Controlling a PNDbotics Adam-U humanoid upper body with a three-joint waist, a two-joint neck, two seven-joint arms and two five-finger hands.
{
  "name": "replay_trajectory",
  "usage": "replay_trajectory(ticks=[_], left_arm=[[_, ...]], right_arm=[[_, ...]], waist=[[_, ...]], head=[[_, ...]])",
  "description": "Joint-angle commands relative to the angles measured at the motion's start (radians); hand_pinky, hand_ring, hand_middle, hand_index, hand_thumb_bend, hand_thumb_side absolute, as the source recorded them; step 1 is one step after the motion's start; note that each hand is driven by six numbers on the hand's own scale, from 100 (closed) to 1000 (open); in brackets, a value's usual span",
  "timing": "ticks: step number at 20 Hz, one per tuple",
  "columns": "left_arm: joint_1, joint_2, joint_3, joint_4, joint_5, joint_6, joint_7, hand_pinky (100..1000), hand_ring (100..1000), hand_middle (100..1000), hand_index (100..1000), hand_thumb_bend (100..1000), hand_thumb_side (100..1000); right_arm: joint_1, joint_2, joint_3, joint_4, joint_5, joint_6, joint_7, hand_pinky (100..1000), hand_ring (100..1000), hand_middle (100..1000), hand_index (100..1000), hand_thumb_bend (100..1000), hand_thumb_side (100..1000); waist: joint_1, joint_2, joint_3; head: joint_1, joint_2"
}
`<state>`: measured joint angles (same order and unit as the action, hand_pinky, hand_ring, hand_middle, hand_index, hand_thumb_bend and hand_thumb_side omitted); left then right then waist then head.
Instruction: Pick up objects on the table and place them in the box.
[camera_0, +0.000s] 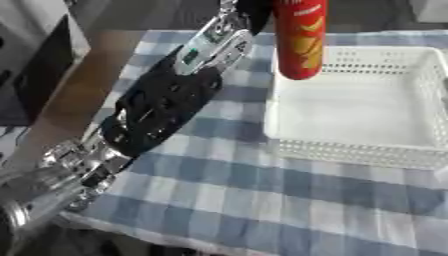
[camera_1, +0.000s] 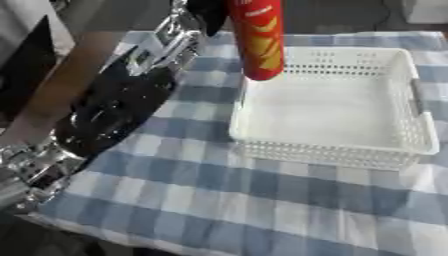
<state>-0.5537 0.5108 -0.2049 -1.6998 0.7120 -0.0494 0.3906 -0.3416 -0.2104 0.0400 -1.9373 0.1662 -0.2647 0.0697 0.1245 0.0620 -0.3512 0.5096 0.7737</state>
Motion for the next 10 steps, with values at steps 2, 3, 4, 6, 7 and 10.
replay_trajectory(ticks=[2,3,4,6,7,10], left_arm=[[-0.014,-0.011,-0.019,-0.007,-0.018,0.003,-0.039,100,166,269,386,1000,265],[-0.011,-0.011,-0.026,-0.006,-0.028,0.004,-0.057,100,193,290,408,1000,307],[-0.007,-0.009,-0.032,-0.006,-0.042,0.003,-0.078,100,220,312,426,997,317],[-0.001,-0.004,-0.043,-0.002,-0.081,-0.001,-0.127,100,247,342,449,969,376],[0.003,-0.003,-0.048,0.002,-0.102,-0.002,-0.153,100,242,336,445,972,371],[0.013,0.006,-0.065,0.021,-0.191,0.001,-0.243,108,293,407,506,941,437]], right_arm=[[-0.021,-0.007,0.001,-0.011,-0.004,0.0,0.005,798,875,900,1000,100,1000],[-0.021,-0.008,0.0,-0.011,-0.003,0.001,0.005,798,875,900,1000,100,1000],[-0.021,-0.008,0.0,-0.011,-0.003,0.001,0.005,799,876,901,1000,100,1000],[-0.021,-0.007,0.0,-0.011,-0.003,0.002,0.006,799,876,901,1000,100,1000],[-0.021,-0.007,0.0,-0.011,-0.003,0.002,0.006,799,876,901,1000,100,1000],[-0.021,-0.006,0.0,-0.012,-0.003,0.002,0.007,799,876,901,1000,100,1000]], waist=[[0.001,-0.01,-0.014],[0.002,-0.01,-0.017],[0.003,-0.01,-0.02],[0.004,-0.009,-0.022],[0.004,-0.009,-0.023],[0.003,-0.007,-0.023]], head=[[-0.007,-0.004],[-0.01,-0.004],[-0.012,-0.004],[-0.015,-0.004],[-0.016,-0.004],[-0.016,-0.004]])
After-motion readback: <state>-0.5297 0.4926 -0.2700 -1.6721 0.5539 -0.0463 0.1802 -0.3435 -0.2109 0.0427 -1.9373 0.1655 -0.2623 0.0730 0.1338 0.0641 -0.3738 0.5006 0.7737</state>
